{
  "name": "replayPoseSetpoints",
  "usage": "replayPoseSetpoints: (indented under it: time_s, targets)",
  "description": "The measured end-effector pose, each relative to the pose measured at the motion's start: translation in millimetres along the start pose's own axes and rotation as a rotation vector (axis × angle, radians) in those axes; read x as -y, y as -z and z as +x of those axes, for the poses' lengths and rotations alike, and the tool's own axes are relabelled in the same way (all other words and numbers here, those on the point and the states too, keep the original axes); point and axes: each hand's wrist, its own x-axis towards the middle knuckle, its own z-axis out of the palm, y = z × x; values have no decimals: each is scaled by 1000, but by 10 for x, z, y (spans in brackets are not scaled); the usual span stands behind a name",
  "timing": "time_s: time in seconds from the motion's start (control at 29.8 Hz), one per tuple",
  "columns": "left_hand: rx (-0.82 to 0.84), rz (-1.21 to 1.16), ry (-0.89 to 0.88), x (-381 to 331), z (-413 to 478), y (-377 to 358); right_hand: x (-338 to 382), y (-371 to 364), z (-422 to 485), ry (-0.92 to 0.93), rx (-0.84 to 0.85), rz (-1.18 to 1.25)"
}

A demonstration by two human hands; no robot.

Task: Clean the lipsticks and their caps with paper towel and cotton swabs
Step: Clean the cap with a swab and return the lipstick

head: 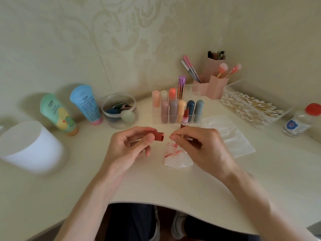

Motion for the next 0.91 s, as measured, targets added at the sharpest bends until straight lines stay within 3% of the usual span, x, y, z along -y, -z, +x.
replayPoseSetpoints:
  time_s: [0.3, 0.91]
  targets:
    - [-20, 32, -33, 15, 13, -15, 0, -56, -33, 85, -89, -162]
    - [-38, 15, -44, 16, -1, -17, 56, -81, -48, 129, 53, -119]
